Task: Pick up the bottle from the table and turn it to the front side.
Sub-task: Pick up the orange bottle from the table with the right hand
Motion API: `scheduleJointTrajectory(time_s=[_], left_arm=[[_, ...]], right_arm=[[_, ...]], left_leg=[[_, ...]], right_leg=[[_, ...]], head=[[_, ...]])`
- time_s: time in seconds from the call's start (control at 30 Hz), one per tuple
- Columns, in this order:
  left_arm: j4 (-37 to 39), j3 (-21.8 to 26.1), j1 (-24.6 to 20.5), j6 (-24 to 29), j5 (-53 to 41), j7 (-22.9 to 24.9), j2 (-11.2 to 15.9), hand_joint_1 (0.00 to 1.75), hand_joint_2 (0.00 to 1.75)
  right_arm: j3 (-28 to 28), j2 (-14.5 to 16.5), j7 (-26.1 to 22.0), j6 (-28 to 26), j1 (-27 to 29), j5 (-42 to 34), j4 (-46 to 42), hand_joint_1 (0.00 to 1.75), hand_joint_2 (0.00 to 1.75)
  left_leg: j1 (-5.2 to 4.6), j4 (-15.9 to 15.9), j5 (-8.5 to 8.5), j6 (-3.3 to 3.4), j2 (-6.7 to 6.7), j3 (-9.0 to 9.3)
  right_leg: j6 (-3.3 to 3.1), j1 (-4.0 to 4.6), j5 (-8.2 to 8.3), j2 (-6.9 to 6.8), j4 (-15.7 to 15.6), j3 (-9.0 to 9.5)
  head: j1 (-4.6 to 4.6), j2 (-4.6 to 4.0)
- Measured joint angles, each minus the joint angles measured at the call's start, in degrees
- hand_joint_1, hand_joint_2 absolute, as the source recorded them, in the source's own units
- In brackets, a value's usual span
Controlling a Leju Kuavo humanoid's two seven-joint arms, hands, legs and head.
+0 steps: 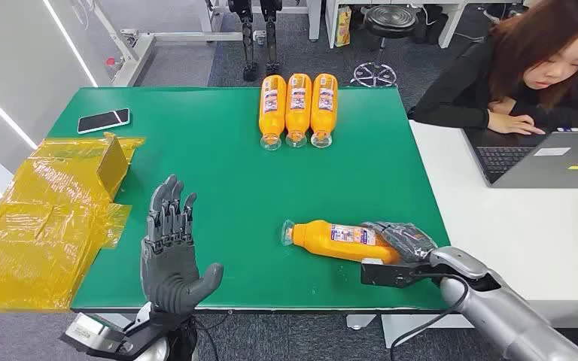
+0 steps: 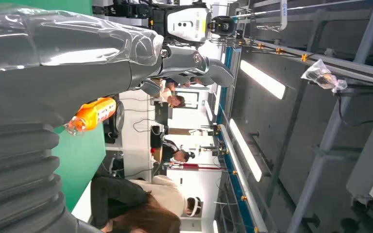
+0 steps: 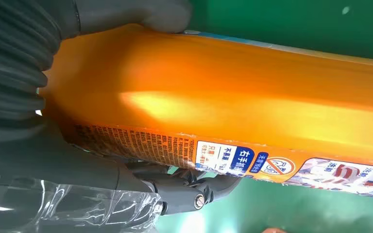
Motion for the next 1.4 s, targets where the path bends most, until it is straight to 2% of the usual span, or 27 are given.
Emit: scheduleJointTrajectory(time_s=[0.3,0.43,0.63,0.73,0.87,1.03,1.27,1.4], left_arm=[[0.0,0.5,0.5,0.5,-0.6,0.0,0.0,0.00,1.75],[0.1,0.7,0.3,1.2,-0.8,0.0,0.0,0.00,1.75],[1.1,1.5,-0.1,3.1,-0.9,0.0,0.0,0.00,1.75],[2.1,2.0,-0.2,3.4,-0.2,0.0,0.0,0.00,1.75],[3.7,2.8,-0.7,2.6,0.7,0.0,0.0,0.00,1.75],[4.8,3.0,-1.1,-0.5,2.5,0.0,-0.2,0.00,1.75],[4.9,3.0,-0.8,-13.3,9.9,0.0,-1.1,0.00,1.75],[4.1,3.0,0.1,-17.0,11.9,0.6,-1.6,0.00,1.75]], right_arm=[[-4.5,-0.9,1.6,-9.2,4.5,4.2,-11.3,1.75,1.75],[-9.8,-1.1,2.8,-13.8,10.7,8.4,-21.9,1.75,1.75],[-18.1,-3.0,0.4,-19.1,20.3,11.7,-36.1,1.75,1.75],[-21.5,-3.4,-0.6,-20.4,24.5,13.0,-41.6,1.75,1.75],[-23.0,-2.8,-0.8,-20.8,27.4,15.7,-45.7,1.75,1.75],[-23.0,-0.8,-0.9,-22.1,29.7,18.2,-47.9,1.75,1.75],[-22.9,1.6,-2.4,-24.7,33.5,20.4,-49.4,1.75,1.75],[-22.7,3.2,-3.2,-25.8,36.1,22.5,-50.1,1.75,1.75]], left_leg=[[-0.01,0.0,0.07,0.04,-0.06,-0.60],[0.00,0.0,0.08,0.04,-0.35,-0.78],[0.00,0.0,0.03,0.05,-0.39,-1.01],[0.00,0.0,0.01,0.07,-0.34,-1.04],[0.00,0.0,0.01,0.07,-0.30,-1.04],[0.00,0.0,0.03,0.06,-0.30,-1.03],[0.00,0.0,0.02,0.06,-0.31,-1.06],[0.00,0.0,0.00,0.07,-0.31,-1.09]], right_leg=[[0.03,-0.02,0.05,-0.08,0.0,-0.56],[0.03,-0.02,0.01,-0.29,0.0,-0.70],[0.06,-0.04,-0.07,-0.33,0.0,-0.89],[0.07,-0.06,-0.08,-0.28,0.0,-0.95],[0.07,-0.06,-0.07,-0.25,0.0,-0.97],[0.05,-0.05,-0.06,-0.25,0.0,-0.97],[0.06,-0.06,-0.08,-0.27,0.0,-0.99],[0.06,-0.07,-0.10,-0.25,0.0,-1.01]], head=[[0.00,0.00],[0.00,0.00],[0.01,0.00],[0.00,0.00],[0.00,0.00],[0.00,0.00],[0.00,0.00],[0.00,0.00]])
